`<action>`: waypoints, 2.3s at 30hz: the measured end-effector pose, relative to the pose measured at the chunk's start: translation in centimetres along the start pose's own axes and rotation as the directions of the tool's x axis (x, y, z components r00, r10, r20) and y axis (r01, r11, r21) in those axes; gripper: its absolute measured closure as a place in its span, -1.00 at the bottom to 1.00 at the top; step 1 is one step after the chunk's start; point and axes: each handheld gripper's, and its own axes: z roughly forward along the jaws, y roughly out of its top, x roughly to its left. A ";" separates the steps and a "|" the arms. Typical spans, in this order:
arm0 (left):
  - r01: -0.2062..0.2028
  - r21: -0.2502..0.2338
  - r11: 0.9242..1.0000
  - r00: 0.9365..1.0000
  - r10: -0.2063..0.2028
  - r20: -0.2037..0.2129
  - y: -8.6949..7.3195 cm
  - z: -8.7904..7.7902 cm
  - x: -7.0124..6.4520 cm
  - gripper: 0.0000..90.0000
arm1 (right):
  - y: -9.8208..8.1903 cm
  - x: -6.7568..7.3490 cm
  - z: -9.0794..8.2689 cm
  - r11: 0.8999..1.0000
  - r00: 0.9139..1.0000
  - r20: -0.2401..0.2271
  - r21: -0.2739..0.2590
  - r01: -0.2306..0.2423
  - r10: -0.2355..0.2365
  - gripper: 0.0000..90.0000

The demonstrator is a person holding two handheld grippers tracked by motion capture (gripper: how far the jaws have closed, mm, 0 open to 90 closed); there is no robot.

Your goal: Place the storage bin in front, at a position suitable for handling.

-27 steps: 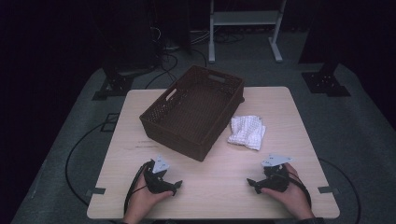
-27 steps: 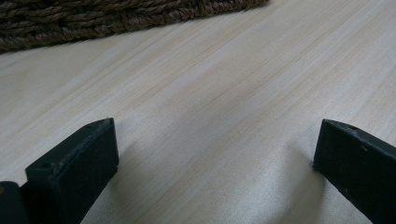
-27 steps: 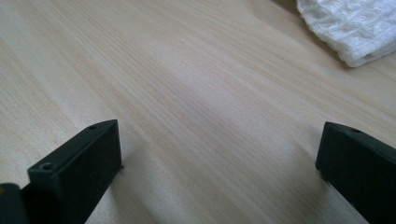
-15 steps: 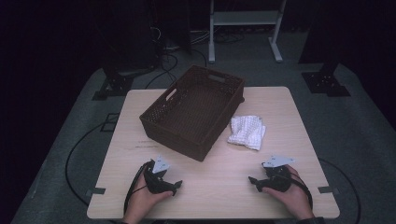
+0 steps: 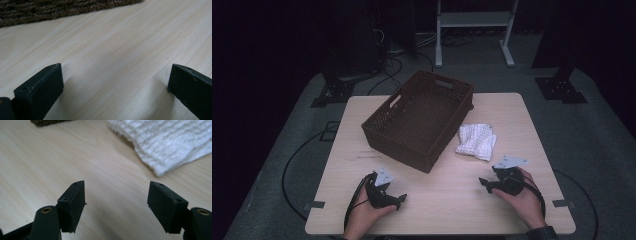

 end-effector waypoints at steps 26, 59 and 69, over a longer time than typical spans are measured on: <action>-0.007 0.006 1.000 1.000 0.007 -0.001 -0.2 -0.2 0.0 -1.00 | 7.0 -2.8 2.2 0.995 0.996 0.052 -0.066 -0.075 0.078 -0.41; -0.007 0.003 1.000 1.000 0.007 0.005 -0.2 -0.2 -0.1 -1.00 | 9.8 -6.1 10.7 0.973 0.961 0.157 0.004 -0.232 0.228 -0.64; -0.008 0.003 1.000 1.000 0.008 0.006 -0.2 -0.2 -0.1 -1.00 | 8.9 -6.4 11.7 0.980 0.971 0.154 0.047 -0.193 0.184 -0.48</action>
